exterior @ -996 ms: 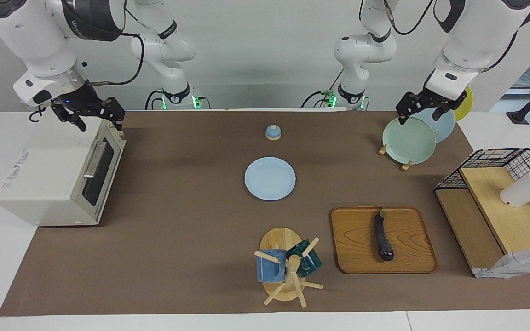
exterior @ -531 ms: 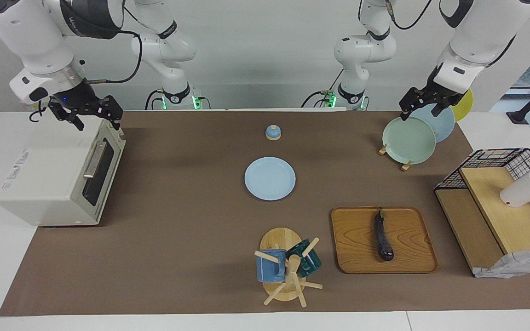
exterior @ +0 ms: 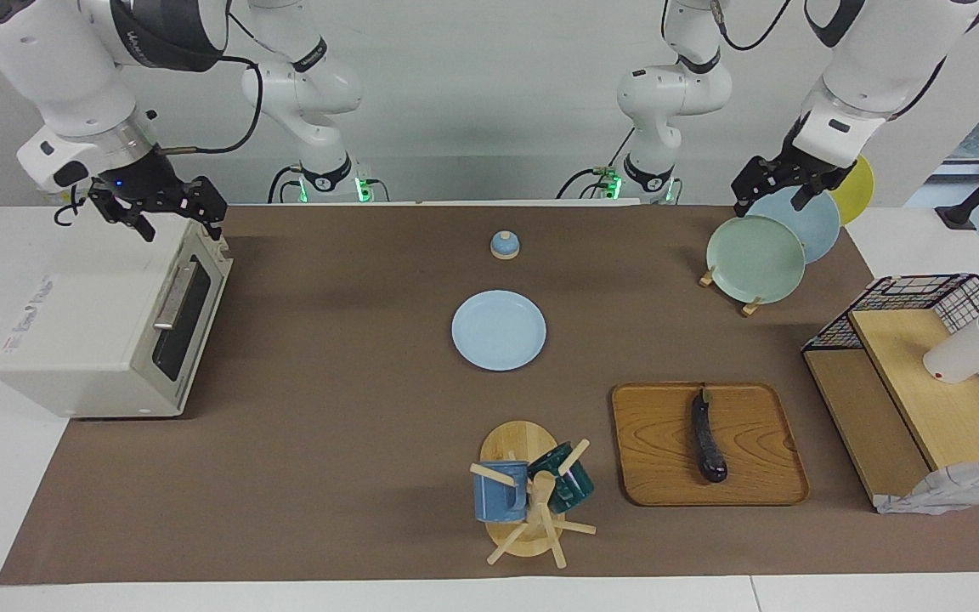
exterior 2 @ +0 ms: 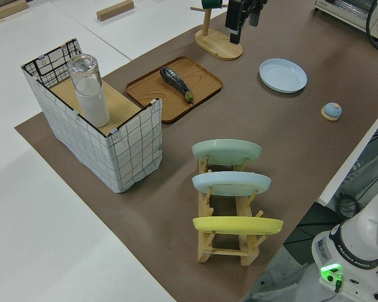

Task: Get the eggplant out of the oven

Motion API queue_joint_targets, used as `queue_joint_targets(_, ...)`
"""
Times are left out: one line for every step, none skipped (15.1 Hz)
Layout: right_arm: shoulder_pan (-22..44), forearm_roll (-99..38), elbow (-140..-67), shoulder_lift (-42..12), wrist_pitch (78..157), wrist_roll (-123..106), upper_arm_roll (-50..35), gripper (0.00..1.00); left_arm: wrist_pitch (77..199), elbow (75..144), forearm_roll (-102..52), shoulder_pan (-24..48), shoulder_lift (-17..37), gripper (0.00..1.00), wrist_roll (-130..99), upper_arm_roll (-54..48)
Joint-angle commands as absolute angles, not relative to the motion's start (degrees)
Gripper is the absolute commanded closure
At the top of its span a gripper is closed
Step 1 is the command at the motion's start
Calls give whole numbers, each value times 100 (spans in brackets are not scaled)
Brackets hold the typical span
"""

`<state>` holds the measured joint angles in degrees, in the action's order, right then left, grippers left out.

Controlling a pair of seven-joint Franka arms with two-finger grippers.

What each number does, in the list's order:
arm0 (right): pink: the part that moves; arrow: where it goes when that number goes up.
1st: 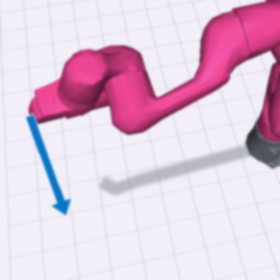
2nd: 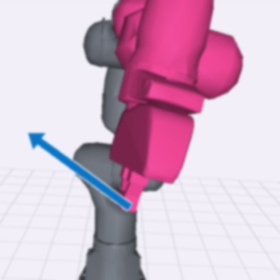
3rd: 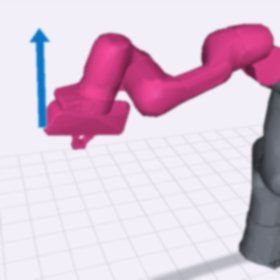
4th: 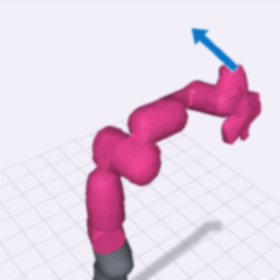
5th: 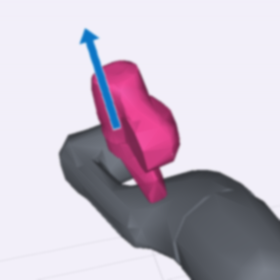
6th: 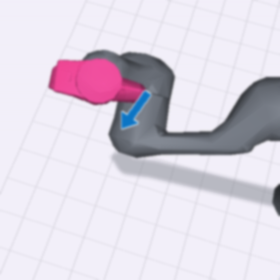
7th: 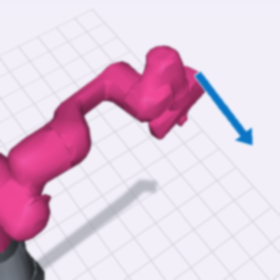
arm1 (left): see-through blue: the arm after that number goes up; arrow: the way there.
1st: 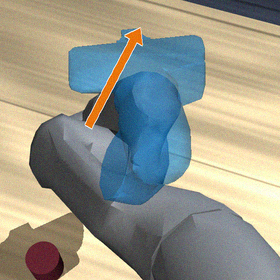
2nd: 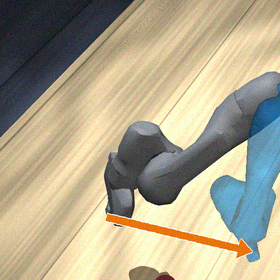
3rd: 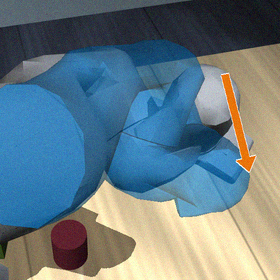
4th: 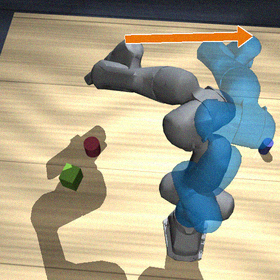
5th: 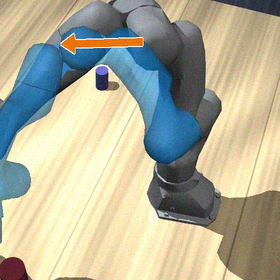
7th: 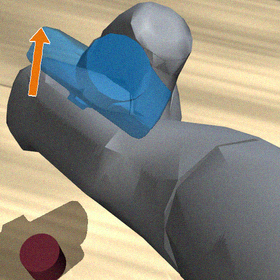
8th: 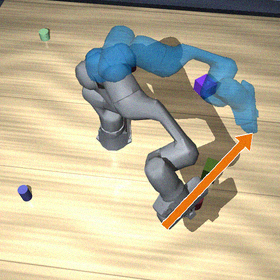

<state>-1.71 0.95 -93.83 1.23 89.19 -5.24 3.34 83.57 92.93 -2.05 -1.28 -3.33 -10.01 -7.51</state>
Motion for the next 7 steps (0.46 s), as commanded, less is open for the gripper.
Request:
queue_joint_targets(-246, 44, -9308, 97, 8877, -492, 299, 0, 8271, 9211, -290, -202, -290, 0, -949, -756)
queue_joint_targets(-246, 53, -9308, 97, 8886, -492, 299, 0, 8288, 9211, -290, -202, -299, 0, -949, -765)
queue_joint_targets(-246, 61, -9308, 97, 8912, -492, 299, 0, 8288, 9211, -290, -185, -316, 0, -958, -765)
queue_joint_targets(-246, 114, -9308, 97, 8912, -501, 299, 0, 8305, 9220, -290, -176, -325, 0, -949, -765)
queue_joint_targets(-237, 132, -9308, 97, 8903, -501, 299, 0, 8306, 9220, -290, -176, -316, 0, -941, -756)
queue_joint_targets(-237, 141, -9308, 97, 8895, -501, 290, 0, 8314, 9220, -290, -176, -316, 0, -932, -765)
queue_joint_targets(-237, 184, -9308, 97, 8886, -510, 290, 0, 8314, 9211, -290, -176, -316, 0, -914, -765)
